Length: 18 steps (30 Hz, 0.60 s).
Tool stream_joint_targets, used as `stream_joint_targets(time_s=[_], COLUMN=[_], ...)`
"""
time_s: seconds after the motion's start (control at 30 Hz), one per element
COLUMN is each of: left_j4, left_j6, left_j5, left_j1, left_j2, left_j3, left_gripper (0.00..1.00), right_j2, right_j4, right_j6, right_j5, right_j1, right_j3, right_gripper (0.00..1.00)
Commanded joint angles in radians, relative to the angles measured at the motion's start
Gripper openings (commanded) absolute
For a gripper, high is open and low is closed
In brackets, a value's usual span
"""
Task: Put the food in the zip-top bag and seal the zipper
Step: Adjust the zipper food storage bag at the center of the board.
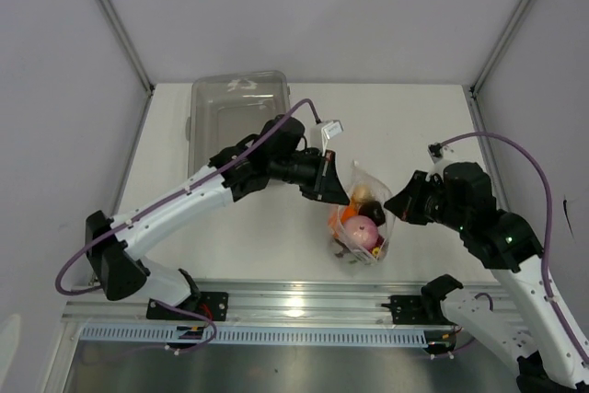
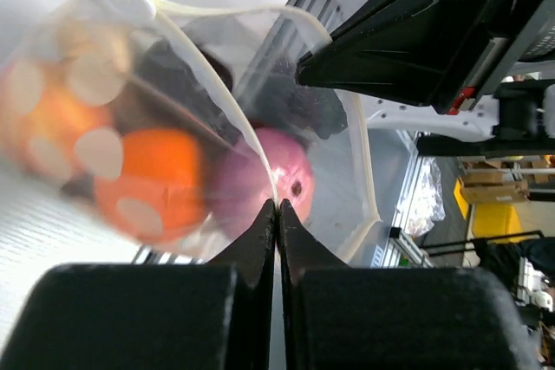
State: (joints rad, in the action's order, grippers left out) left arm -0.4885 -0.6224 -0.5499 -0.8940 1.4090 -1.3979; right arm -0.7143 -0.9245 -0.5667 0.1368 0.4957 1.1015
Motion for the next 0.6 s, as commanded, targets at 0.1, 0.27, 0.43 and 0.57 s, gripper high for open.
stream_joint_targets(time_s=[0.1,0.27,0.43,0.57], left_j4=[0.103,0.103,0.149,0.169], left_j6=[-0.023,-0.013,-0.039,-0.056], left_j5=[-0.087,-0.102,-0.133,-0.13], left_j1=[-0.013,-0.013,-0.019,-0.019], left_j2=[0.083,0.126,0.122,0.131], left_j3=[0.01,-0.003,0.016,-0.006], left_gripper=[0.01,0.01,0.01,0.0], right_j2=[-0.019,-0.037,-0.072,-0.102], right_j4=[0.056,0.104,0.16,0.2], right_j6=[-0.047,-0.076,-0.091,-0.105], right_j5=[0.063,0.069,0.087,0.067], right_j1=[0.017,0.047,0.084,0.113], right_j3=[-0.046,-0.06,-0.071,-0.08], right_gripper=[0.0,0.0,0.0,0.0])
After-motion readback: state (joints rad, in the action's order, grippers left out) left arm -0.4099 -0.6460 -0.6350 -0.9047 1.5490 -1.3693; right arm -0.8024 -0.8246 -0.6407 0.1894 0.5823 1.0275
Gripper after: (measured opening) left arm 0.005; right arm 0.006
